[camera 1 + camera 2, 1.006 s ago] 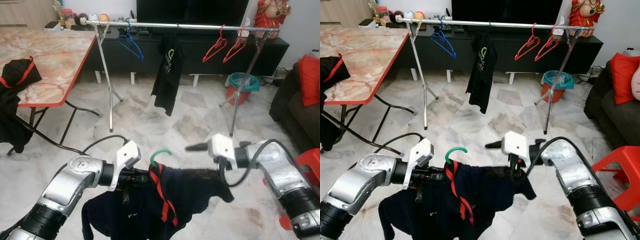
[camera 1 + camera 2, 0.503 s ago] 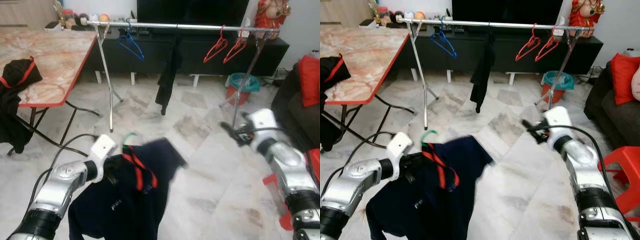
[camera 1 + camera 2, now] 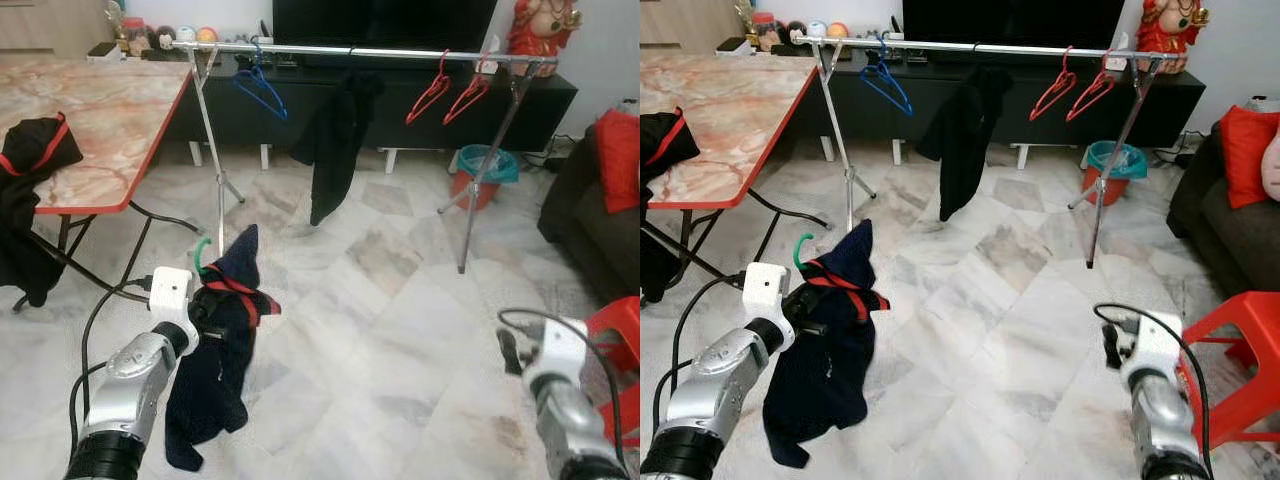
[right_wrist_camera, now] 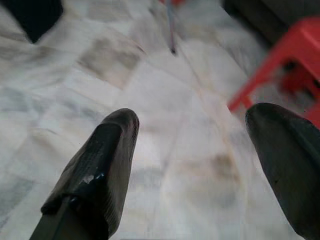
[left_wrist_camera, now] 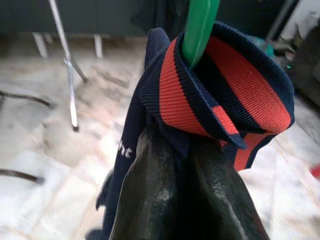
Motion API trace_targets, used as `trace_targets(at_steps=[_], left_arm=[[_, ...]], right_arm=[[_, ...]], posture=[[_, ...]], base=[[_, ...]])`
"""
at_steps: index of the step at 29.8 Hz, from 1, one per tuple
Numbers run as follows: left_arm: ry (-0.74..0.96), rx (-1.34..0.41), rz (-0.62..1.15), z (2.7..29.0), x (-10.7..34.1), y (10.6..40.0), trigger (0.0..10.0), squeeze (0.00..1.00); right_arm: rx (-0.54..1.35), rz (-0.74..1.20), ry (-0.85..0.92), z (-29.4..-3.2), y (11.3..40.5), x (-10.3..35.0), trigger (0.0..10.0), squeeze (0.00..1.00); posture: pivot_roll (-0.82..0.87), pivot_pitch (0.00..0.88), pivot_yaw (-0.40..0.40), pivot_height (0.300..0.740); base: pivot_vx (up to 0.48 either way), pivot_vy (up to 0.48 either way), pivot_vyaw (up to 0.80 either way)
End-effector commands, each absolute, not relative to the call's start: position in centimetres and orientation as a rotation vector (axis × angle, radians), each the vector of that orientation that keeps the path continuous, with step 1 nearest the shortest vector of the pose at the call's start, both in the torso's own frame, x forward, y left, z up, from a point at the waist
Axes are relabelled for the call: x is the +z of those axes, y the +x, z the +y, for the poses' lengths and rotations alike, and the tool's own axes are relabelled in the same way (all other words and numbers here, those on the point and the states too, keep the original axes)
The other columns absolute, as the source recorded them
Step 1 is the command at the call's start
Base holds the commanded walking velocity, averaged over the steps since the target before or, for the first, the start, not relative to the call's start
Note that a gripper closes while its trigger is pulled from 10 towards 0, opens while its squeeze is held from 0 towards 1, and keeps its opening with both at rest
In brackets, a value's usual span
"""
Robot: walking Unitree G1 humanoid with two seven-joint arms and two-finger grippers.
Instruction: Hang hanger
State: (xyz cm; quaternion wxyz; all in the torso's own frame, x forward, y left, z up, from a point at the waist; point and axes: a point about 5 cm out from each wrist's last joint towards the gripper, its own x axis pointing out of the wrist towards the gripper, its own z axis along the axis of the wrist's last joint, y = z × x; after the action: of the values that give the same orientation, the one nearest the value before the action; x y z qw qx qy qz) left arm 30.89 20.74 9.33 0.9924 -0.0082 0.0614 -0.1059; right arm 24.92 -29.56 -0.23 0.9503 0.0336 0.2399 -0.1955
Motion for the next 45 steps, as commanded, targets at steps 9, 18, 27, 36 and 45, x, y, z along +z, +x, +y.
trace_targets(at_steps=[9, 18, 27, 36, 45], left_arm=[[0.017, -0.156, 0.029, 21.4, 11.1, 31.9, 10.0, 0.0], [0.024, -0.164, 0.024, 21.1, 11.1, 32.0, 10.0, 0.0], [0.011, -0.173, 0.028, 20.8, 10.8, 31.9, 10.0, 0.0], [0.009, -0.18, 0.032, 20.7, 10.6, 31.9, 10.0, 0.0], [0.008, -0.184, 0.031, 20.4, 10.6, 32.1, 10.0, 0.0]], right_arm=[[-0.536, 0.705, 0.214, -26.9, 20.1, -5.3, 10.0, 0.0], [-0.516, 0.777, 0.171, -26.6, 18.9, -6.1, 10.0, 0.0], [-0.509, 0.8, 0.184, -26.5, 18.7, -6.3, 10.0, 0.0], [-0.526, 0.79, 0.184, -27.0, 18.6, -6.2, 10.0, 0.0], [-0.486, 0.793, 0.164, -26.9, 18.7, -6.1, 10.0, 0.0]], posture=[[-0.07, 0.0, -0.027, 0.74], [-0.06, 0.0, -0.025, 0.74], [-0.05, 0.0, -0.033, 0.74], [-0.05, 0.0, -0.035, 0.74], [-0.05, 0.0, -0.033, 0.74]], base=[[0.0, 0.0, 0.0], [0.115, 0.0, 0.0], [0.276, 0.0, -0.35], [0.295, 0.0, 0.0], [0.31, 0.0, 0.0]])
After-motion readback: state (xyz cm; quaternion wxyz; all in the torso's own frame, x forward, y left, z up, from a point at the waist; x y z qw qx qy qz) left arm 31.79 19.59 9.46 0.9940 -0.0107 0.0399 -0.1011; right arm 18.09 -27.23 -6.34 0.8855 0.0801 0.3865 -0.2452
